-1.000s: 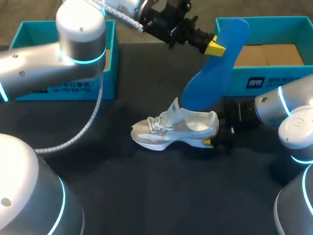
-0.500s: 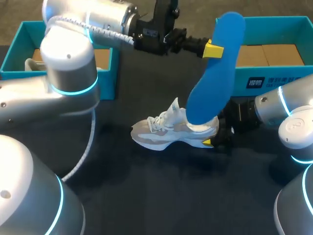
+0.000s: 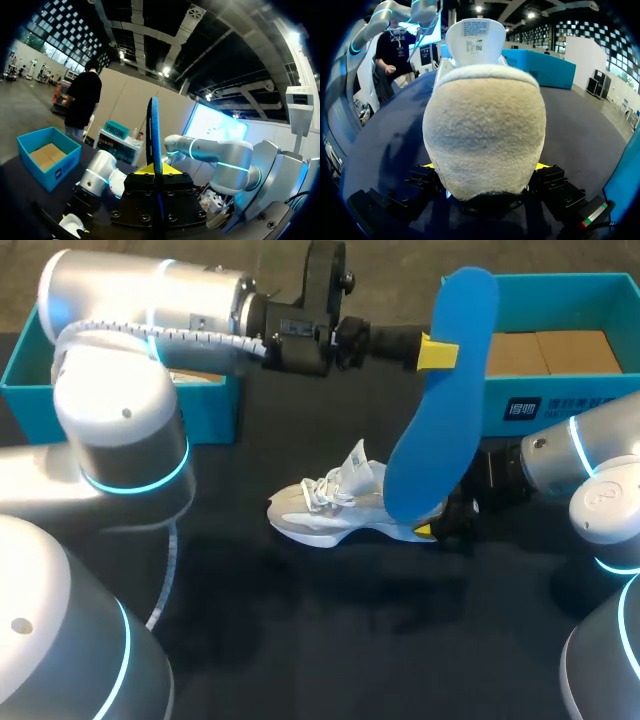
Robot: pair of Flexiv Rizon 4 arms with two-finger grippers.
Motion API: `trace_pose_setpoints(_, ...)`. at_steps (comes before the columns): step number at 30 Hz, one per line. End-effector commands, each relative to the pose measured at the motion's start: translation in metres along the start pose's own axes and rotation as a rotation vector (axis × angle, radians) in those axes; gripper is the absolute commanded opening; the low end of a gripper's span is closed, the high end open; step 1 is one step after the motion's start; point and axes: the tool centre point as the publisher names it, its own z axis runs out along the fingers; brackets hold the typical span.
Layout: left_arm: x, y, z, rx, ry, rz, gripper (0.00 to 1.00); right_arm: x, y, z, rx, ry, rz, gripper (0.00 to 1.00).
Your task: Take the shoe out of the shoebox, open the shoe tongue, remove and reinsert the insole, then place the shoe into the shoebox
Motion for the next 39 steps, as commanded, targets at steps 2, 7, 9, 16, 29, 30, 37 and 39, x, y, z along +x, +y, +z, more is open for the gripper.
trace_pose_setpoints(2,0.003,0.002,-0.001,0.003,-0.033,0.000,0.00,0.002,-0.003,0.006,0.004,-0.002,0.000,0.00)
trace_pose_setpoints(7,0.003,0.002,-0.001,0.003,-0.033,0.000,0.00,0.002,-0.003,0.006,0.004,-0.002,0.000,0.00)
trace_pose_setpoints(9,0.003,0.002,-0.001,0.003,-0.033,0.000,0.00,0.002,-0.003,0.006,0.004,-0.002,0.000,0.00)
trace_pose_setpoints(16,0.017,-0.005,0.002,0.106,-0.037,-0.193,0.00,0.002,-0.003,0.006,0.004,-0.002,0.000,0.00)
trace_pose_setpoints(29,0.040,-0.004,-0.001,0.136,0.045,-0.264,0.00,0.002,-0.003,0.006,0.004,-0.002,0.000,0.00)
trace_pose_setpoints(30,0.041,-0.004,-0.002,0.144,0.053,-0.270,0.00,0.002,-0.003,0.006,0.004,-0.002,0.000,0.00)
trace_pose_setpoints(37,0.046,-0.001,-0.007,0.155,0.067,-0.268,0.00,0.002,-0.003,0.006,0.004,-0.002,0.000,0.00)
trace_pose_setpoints(39,0.048,0.002,-0.009,0.168,0.069,-0.269,0.00,0.002,-0.003,0.006,0.004,-0.002,0.000,0.00)
